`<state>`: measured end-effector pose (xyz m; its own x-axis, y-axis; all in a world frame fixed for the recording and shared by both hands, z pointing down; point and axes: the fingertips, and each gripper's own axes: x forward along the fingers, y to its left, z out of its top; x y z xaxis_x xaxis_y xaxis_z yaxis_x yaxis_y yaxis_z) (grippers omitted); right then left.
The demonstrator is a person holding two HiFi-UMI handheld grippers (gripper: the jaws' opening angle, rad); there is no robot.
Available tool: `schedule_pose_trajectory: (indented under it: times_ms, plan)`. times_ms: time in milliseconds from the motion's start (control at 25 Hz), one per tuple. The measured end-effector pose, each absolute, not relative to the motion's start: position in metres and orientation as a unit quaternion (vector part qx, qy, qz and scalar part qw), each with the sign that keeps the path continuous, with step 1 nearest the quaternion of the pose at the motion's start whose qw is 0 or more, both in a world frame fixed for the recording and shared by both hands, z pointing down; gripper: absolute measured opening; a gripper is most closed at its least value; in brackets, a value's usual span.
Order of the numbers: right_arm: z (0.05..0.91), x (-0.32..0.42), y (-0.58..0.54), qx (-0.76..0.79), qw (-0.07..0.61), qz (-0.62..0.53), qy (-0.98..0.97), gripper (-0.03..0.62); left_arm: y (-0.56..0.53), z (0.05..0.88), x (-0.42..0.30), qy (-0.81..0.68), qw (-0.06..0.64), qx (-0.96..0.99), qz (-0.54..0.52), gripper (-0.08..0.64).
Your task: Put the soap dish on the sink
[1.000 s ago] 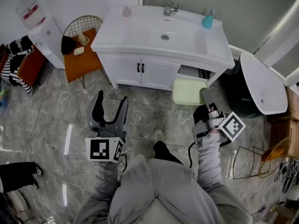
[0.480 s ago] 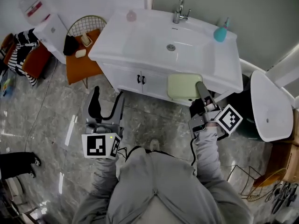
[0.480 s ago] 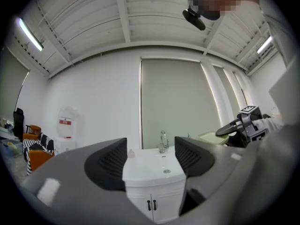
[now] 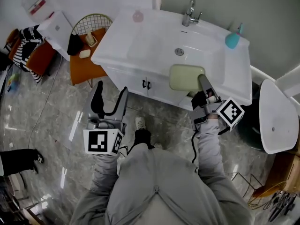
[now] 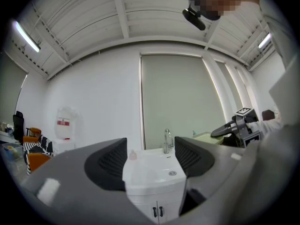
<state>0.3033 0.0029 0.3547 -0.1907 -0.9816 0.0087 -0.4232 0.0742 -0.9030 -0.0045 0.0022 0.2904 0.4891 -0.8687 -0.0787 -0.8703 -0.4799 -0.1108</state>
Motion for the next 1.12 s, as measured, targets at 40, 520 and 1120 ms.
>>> schedule_pose_trajectory:
  times_ms: [40,520,1120]
  plan:
    - [0.355,0.303,-0.007,-0.541,0.336,-0.414,0.65,0.061,-0.008,0.291,-0.005,0.504,0.068,-0.861,0.007,0.345]
    - [0.377,0.272,-0.159,-0.56,0.334,-0.427,0.627,0.061,-0.155,0.294,-0.022,0.474,0.064,-0.878,0.012,0.345]
    - [0.438,0.207,-0.343,-0.554,0.329,-0.464,0.607,0.061,-0.274,0.298,-0.07,0.469,0.048,-0.882,0.003,0.345]
